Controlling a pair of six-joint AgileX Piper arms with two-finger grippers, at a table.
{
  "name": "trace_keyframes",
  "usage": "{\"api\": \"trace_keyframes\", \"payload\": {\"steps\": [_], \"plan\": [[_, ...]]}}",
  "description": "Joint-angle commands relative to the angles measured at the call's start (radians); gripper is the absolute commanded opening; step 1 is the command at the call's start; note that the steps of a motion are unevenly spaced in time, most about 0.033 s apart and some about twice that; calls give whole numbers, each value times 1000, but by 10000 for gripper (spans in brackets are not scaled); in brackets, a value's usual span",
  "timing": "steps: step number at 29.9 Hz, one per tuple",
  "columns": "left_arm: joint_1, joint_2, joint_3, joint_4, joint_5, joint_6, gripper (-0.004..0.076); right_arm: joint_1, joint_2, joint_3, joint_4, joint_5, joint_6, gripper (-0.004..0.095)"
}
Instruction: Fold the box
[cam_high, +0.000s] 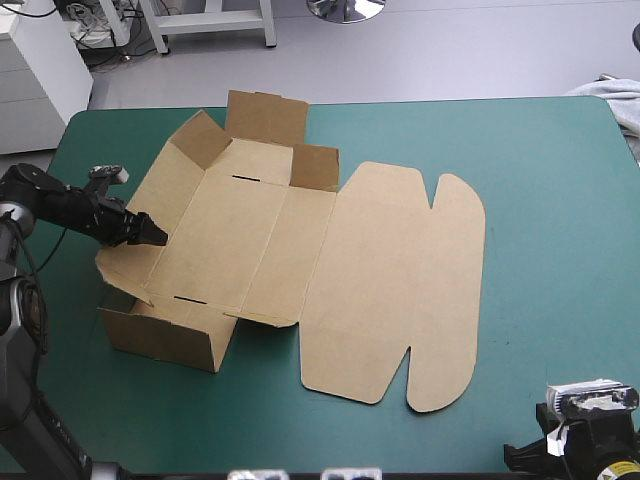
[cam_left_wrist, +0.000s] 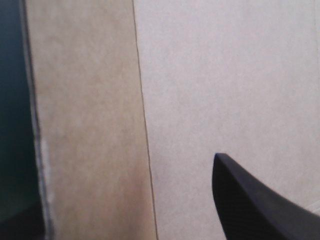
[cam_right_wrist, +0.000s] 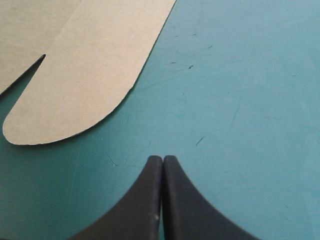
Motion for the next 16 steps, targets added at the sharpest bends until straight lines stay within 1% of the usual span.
{"api": "trace_keyframes", "payload": {"steps": [1,4,5,9,11,16], "plan": [[-17,-53,-61,-18,90,-15,399,3,15,-21,5,-56,-5,-19],[-38,-53,-104,50,90,-61,289,3,15,-21,3,-56,-5,-19],[-50,-53,-124,92,90,-71,230,3,15,-21,3,-56,-5,-19],[-99,-53,-168,215,90,-121,76,3,15,-21,3,-56,-9,-19],[-128,-53,-171,254,90,-135,38,3,15,-21,1,-56,-9,-19],[-168,-40,-171,288,90,-157,27,3,15,-21,1,-56,-9,-19]]}}
